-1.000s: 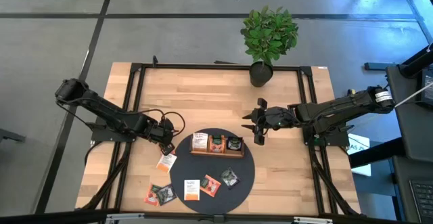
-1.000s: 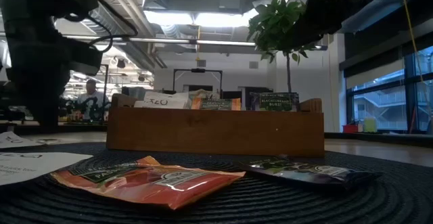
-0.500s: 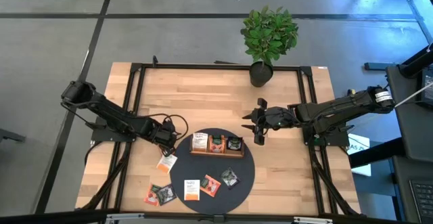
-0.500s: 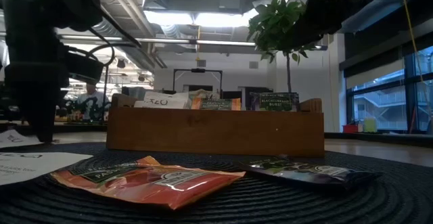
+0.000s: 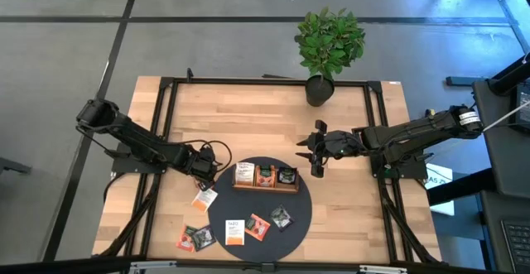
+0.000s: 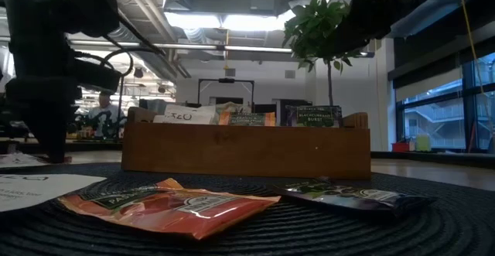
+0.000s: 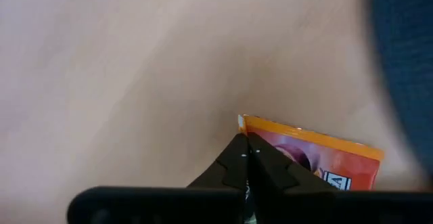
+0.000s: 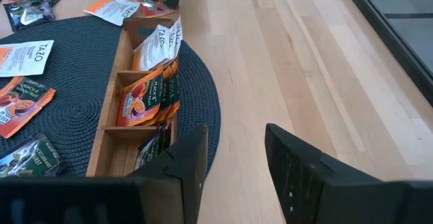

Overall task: Pick & Place Tea
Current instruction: Put the orange black tea bag into the middle section of the wooden organizer

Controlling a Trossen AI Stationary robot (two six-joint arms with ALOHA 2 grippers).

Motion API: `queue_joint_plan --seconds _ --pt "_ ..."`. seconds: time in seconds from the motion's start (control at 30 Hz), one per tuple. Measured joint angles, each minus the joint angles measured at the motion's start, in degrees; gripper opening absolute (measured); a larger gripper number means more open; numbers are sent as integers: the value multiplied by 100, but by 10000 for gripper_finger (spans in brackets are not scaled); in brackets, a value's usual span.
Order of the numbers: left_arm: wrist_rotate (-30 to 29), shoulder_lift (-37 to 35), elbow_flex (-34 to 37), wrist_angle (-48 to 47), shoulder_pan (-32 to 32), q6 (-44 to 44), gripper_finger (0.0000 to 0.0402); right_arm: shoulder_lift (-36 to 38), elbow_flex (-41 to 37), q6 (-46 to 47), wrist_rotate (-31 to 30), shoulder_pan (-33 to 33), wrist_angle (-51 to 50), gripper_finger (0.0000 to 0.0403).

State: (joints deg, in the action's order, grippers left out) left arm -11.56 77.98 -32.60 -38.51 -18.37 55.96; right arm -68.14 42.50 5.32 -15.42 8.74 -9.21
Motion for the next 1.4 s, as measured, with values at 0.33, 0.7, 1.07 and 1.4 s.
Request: queue_joint_plan --seconds 0.33,0.7,1.07,1.4 --pt "-1087 -156 -1493 -1319 20 -1007 2 0 -2 -28 -2 0 -1 151" --pt "-2079 23 -2462 633 4 -3474 2 -2 -2 0 -2 -1 21 151" --pt "-2256 1598 -3886 1012 -32 -4577 2 -2 -2 17 -2 1 44 151" --pt "-2316 2917 -4922 776 -86 -4643 2 -2 -2 11 -2 1 -4 151"
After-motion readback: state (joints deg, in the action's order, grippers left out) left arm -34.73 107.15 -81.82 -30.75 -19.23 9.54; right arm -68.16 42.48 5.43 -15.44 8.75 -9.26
